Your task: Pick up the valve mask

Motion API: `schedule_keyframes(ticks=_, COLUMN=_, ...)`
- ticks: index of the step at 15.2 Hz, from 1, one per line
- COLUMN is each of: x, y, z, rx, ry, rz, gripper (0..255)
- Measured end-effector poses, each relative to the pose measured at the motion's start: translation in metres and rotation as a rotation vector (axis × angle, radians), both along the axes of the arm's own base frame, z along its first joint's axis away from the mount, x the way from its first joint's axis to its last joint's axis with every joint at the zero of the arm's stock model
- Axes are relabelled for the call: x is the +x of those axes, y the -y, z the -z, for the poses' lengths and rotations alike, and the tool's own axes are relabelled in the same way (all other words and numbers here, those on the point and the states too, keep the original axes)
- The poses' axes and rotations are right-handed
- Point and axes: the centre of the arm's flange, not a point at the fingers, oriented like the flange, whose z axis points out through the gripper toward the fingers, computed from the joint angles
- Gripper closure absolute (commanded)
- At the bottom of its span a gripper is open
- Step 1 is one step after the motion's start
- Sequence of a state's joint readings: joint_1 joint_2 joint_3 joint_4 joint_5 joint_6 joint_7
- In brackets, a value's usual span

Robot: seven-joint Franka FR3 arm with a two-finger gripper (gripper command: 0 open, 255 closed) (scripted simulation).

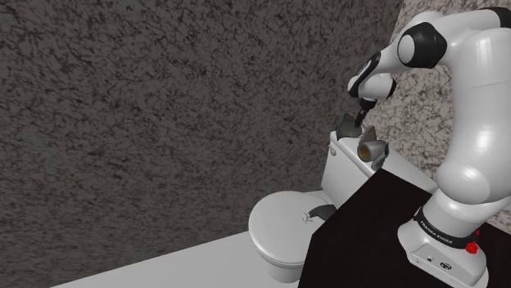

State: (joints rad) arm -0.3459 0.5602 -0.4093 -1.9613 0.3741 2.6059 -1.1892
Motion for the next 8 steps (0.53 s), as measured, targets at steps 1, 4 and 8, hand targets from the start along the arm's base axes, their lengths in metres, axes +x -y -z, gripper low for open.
schedule_keyframes(ticks=1, x=-0.0006, y=0.0011, z=0.0058, rx=0.000, ry=0.000, rz=0.000, gripper=0)
schedule_keyframes(ticks=4, x=-0.0003, y=0.0006, z=0.0132, rx=0.000, ry=0.000, rz=0.000, gripper=255)
schedule_keyframes(ticks=8, x=-0.0005, y=0.0007, z=0.0137, rx=0.000, ry=0.001, rz=0.000, gripper=255)
